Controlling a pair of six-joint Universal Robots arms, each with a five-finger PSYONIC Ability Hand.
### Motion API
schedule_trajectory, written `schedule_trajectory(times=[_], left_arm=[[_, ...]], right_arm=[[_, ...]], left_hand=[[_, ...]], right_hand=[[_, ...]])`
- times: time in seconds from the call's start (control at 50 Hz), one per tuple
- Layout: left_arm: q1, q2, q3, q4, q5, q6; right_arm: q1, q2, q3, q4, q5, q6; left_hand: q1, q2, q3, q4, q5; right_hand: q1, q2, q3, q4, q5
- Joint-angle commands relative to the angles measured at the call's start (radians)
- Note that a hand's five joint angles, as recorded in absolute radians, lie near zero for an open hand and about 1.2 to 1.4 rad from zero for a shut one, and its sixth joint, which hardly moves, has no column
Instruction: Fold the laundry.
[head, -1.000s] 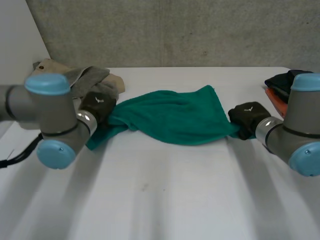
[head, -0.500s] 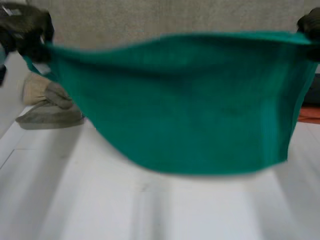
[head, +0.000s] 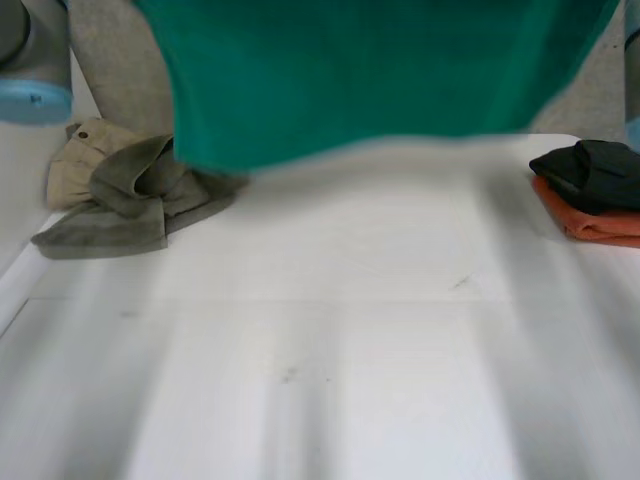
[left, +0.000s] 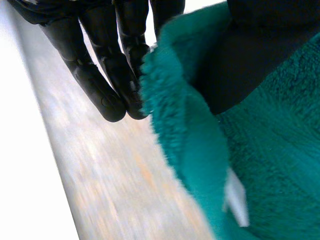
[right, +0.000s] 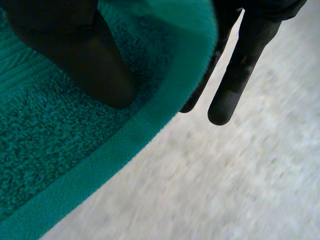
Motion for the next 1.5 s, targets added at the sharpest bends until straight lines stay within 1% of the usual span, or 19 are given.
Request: schedule_trajectory(times=[0.02, 0.14, 0.24, 0.4, 0.46, 0.54, 0.56, 0.62, 0.7, 0.74, 0.78, 0.8, 0.92, 1.02, 1.12, 1.32, 1.44, 1.48, 1.5], left_arm=[[0.001, 0.082, -0.210, 0.118, 0.040, -0.051], [0.024, 0.087, -0.394, 0.132, 0.053, -0.033], [0.025, 0.087, -0.569, 0.131, 0.065, -0.014], [0.001, 0.076, -0.828, 0.062, 0.143, 0.096], [-0.006, 0.084, -0.908, -0.018, 0.160, 0.183], [-0.007, 0.143, -1.003, -0.186, 0.145, 0.286], [-0.009, 0.178, -1.040, -0.269, 0.133, 0.318], [-0.006, 0.231, -1.098, -0.392, 0.111, 0.358], [-0.001, 0.335, -1.216, -0.616, 0.102, 0.412], [0.004, 0.372, -1.256, -0.708, 0.111, 0.449], [0.013, 0.407, -1.275, -0.776, 0.139, 0.498], [0.014, 0.412, -1.267, -0.777, 0.154, 0.512], [0.005, 0.338, -1.125, -0.655, 0.163, 0.472], [-0.002, 0.181, -0.915, -0.581, 0.124, 0.365], [-0.028, 0.049, -0.735, -0.612, 0.094, 0.305], [-0.076, -0.232, -0.324, -0.694, 0.013, 0.289], [-0.098, -0.308, -0.215, -0.698, 0.002, 0.291], [-0.101, -0.321, -0.200, -0.679, 0.001, 0.292], [-0.101, -0.323, -0.200, -0.672, 0.001, 0.292]], right_arm=[[0.007, -0.025, 0.020, 0.100, -0.056, 0.034], [0.004, -0.013, 0.084, 0.238, -0.072, 0.032], [0.000, 0.001, 0.188, 0.324, -0.118, 0.031], [-0.005, 0.053, 0.377, 0.462, -0.153, -0.020], [-0.020, 0.059, 0.427, 0.543, -0.156, -0.072], [-0.049, 0.033, 0.475, 0.697, -0.158, -0.142], [-0.063, 0.013, 0.490, 0.776, -0.162, -0.184], [-0.089, -0.031, 0.516, 0.907, -0.161, -0.265], [-0.164, -0.123, 0.610, 1.172, -0.159, -0.485], [-0.198, -0.154, 0.647, 1.237, -0.167, -0.591], [-0.216, -0.171, 0.668, 1.219, -0.179, -0.668], [-0.216, -0.163, 0.665, 1.193, -0.181, -0.666], [-0.190, -0.090, 0.603, 1.032, -0.181, -0.528], [-0.177, -0.009, 0.546, 0.904, -0.173, -0.408], [-0.167, 0.045, 0.506, 0.838, -0.161, -0.353], [-0.134, 0.180, 0.368, 0.685, -0.126, -0.258], [-0.112, 0.220, 0.326, 0.651, -0.069, -0.251], [-0.103, 0.226, 0.316, 0.650, -0.034, -0.253], [-0.100, 0.226, 0.316, 0.649, -0.021, -0.250]], left_hand=[[0.224, 0.199, 0.208, 0.201, 0.232], [0.224, 0.199, 0.208, 0.201, 0.232], [0.224, 0.199, 0.208, 0.201, 0.232], [0.224, 0.199, 0.208, 0.201, 0.232], [0.224, 0.199, 0.208, 0.201, 0.232], [0.224, 0.199, 0.208, 0.201, 0.232], [0.224, 0.199, 0.208, 0.201, 0.232], [0.224, 0.199, 0.208, 0.201, 0.232], [0.224, 0.199, 0.208, 0.201, 0.232], [0.224, 0.199, 0.208, 0.201, 0.232], [0.224, 0.199, 0.208, 0.201, 0.232], [0.224, 0.199, 0.208, 0.201, 0.232], [0.224, 0.199, 0.208, 0.201, 0.232], [0.224, 0.199, 0.208, 0.201, 0.232], [0.224, 0.199, 0.208, 0.201, 0.232], [0.224, 0.199, 0.208, 0.201, 0.232], [0.224, 0.199, 0.208, 0.201, 0.232], [0.143, 0.118, 0.127, 0.120, 0.151], [-0.108, -0.133, -0.123, -0.131, -0.099]], right_hand=[[0.259, 0.224, 0.206, 0.198, 0.205], [0.259, 0.224, 0.206, 0.198, 0.205], [0.259, 0.224, 0.206, 0.198, 0.205], [0.259, 0.224, 0.206, 0.198, 0.205], [0.259, 0.224, 0.206, 0.198, 0.205], [0.259, 0.224, 0.206, 0.198, 0.205], [0.259, 0.224, 0.206, 0.198, 0.205], [0.259, 0.224, 0.206, 0.198, 0.205], [0.259, 0.224, 0.206, 0.198, 0.205], [0.259, 0.224, 0.206, 0.198, 0.205], [0.259, 0.224, 0.206, 0.198, 0.205], [0.259, 0.224, 0.206, 0.198, 0.205], [0.259, 0.224, 0.206, 0.198, 0.205], [0.259, 0.224, 0.206, 0.198, 0.205], [0.259, 0.224, 0.206, 0.198, 0.205], [0.259, 0.224, 0.206, 0.198, 0.205], [0.259, 0.224, 0.206, 0.198, 0.205], [-0.281, -0.316, -0.334, -0.342, -0.336], [-0.566, -0.601, -0.619, -0.627, -0.621]])
